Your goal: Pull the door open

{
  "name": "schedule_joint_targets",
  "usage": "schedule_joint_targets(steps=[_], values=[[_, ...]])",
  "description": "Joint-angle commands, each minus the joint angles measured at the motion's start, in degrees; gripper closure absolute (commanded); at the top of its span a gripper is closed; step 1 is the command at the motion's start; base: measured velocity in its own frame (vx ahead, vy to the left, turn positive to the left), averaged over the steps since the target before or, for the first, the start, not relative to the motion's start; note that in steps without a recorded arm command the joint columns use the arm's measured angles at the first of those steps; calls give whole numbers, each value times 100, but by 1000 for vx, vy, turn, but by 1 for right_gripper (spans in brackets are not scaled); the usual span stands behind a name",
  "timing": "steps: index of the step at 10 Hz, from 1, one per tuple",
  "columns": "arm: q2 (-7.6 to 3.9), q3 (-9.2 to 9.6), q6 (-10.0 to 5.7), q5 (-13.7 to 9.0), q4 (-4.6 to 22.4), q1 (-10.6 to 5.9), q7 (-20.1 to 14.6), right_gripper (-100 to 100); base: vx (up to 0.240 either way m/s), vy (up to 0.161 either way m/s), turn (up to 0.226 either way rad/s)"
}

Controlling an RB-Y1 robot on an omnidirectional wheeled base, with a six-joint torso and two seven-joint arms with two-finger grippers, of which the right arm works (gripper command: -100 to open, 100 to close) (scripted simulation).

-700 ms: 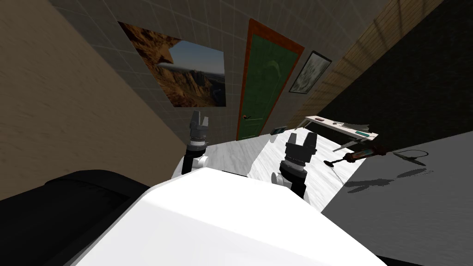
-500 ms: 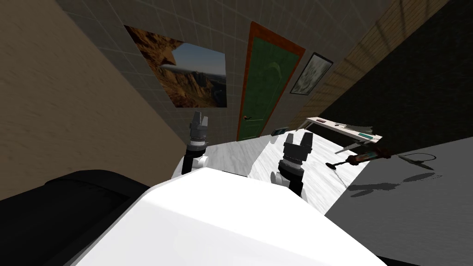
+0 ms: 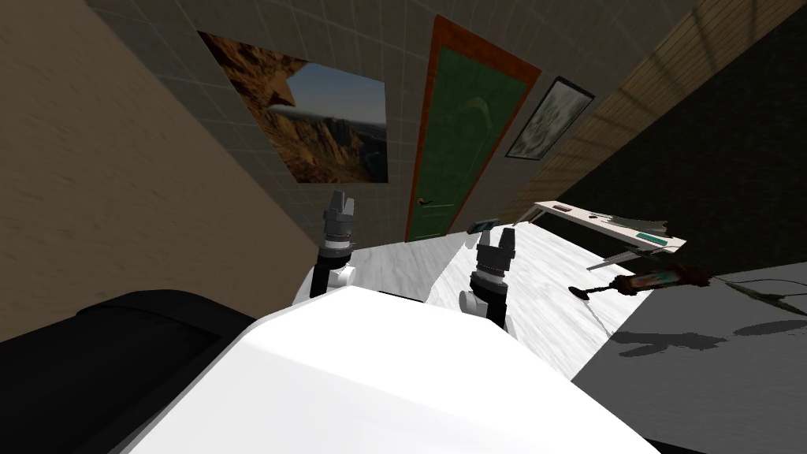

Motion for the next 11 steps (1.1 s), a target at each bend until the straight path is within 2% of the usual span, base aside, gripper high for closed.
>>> schedule_joint_targets(steps=[1, 6, 11], values=[[-31, -6, -13, -1, 197, -97, -8, -100, 66, -13, 62], [-150, -36, -57, -20, 894, -412, -55, -100, 77, -21, 68], [-270, -72, -108, -41, 1706, -779, -111, -100, 95, -31, 84]])
